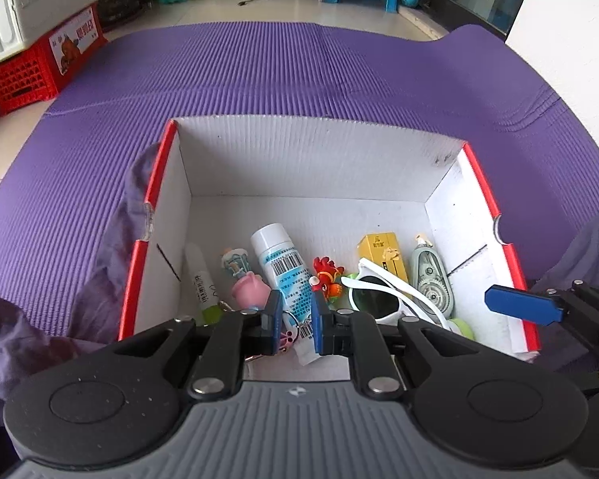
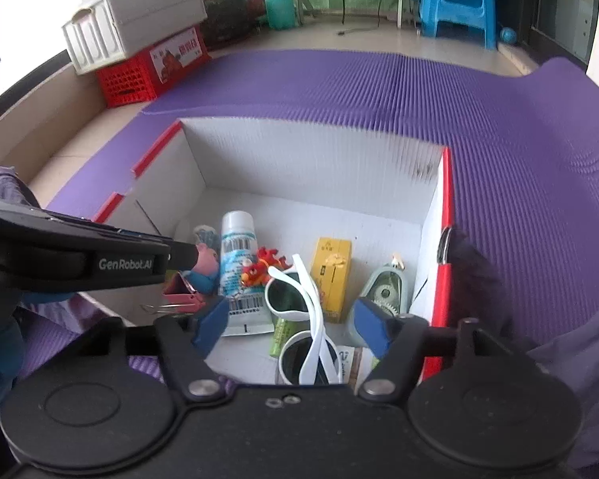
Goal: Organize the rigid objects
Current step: 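Lower the keychain figure and sunglasses into the shoebox and open both grippers, then withdraw both open grippers from the shoebox toward the sharpener and jar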
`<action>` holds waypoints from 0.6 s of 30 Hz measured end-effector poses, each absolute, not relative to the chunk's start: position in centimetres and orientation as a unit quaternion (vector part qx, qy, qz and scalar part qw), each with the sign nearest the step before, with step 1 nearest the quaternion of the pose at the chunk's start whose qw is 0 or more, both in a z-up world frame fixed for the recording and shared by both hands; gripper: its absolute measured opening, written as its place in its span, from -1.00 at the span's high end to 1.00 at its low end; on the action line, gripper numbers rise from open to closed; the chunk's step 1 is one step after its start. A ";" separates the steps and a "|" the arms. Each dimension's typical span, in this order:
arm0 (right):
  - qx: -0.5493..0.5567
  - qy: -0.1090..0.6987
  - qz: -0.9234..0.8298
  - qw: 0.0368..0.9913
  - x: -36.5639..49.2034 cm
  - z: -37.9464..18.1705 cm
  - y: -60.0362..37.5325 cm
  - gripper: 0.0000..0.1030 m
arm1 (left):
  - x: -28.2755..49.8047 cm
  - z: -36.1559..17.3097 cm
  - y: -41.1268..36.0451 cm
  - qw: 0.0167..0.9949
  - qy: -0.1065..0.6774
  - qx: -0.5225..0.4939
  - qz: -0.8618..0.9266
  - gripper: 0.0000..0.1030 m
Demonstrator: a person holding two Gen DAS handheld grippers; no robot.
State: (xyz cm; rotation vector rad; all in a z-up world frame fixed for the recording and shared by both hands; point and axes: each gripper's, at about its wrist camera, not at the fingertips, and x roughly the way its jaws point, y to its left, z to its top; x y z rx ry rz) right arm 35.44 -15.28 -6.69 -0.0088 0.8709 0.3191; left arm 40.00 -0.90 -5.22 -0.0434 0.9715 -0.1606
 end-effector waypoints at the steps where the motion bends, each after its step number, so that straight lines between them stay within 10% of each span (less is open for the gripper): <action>1: -0.003 0.417 0.155 0.896 35.1 -6.4 -15.4 -0.42 | 39.8 -5.0 -0.9 0.882 0.464 -0.020 -0.078 0.73; 18: 0.015 0.356 0.181 0.917 28.3 -1.1 -16.7 -0.66 | 32.5 0.0 0.3 0.906 0.415 -0.025 -0.073 0.73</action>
